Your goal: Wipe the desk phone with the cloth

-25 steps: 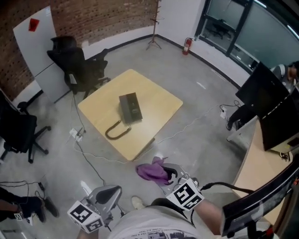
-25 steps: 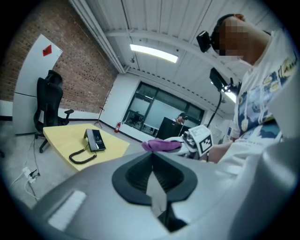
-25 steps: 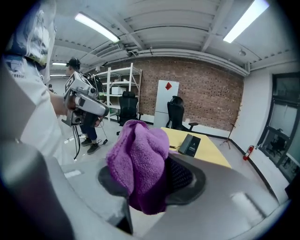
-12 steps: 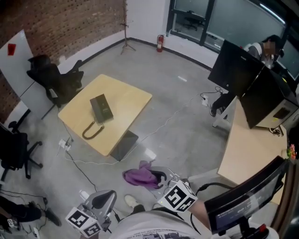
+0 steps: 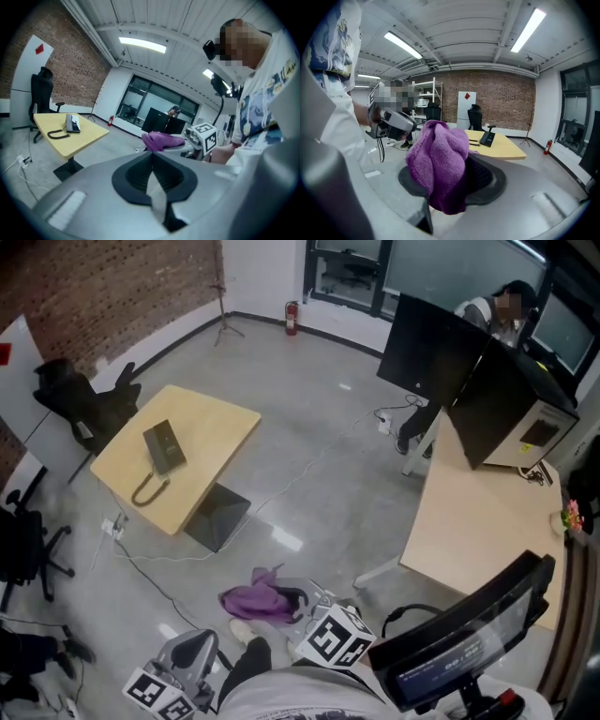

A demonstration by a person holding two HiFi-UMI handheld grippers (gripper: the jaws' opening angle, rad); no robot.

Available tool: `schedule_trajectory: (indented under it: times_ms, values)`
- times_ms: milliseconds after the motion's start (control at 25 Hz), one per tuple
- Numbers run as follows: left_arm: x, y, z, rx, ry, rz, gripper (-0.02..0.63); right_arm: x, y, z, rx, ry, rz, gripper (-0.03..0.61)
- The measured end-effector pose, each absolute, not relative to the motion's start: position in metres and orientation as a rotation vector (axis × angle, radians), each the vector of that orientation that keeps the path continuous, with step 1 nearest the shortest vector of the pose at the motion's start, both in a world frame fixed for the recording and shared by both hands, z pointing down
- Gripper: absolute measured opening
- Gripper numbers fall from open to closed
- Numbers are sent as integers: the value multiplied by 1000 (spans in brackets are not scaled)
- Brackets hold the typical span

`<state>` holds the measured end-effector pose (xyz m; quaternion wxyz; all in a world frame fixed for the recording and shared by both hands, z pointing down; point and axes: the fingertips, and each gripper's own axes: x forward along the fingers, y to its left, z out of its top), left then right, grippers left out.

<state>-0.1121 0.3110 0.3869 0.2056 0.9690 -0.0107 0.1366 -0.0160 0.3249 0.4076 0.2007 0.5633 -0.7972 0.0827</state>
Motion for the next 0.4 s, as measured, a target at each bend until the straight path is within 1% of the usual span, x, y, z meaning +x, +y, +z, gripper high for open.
schedule_trajectory:
  times_ms: [400]
  values:
    - [-116,333,392,2692,7,421,5,-24,348,405,1592,-2221,216,158]
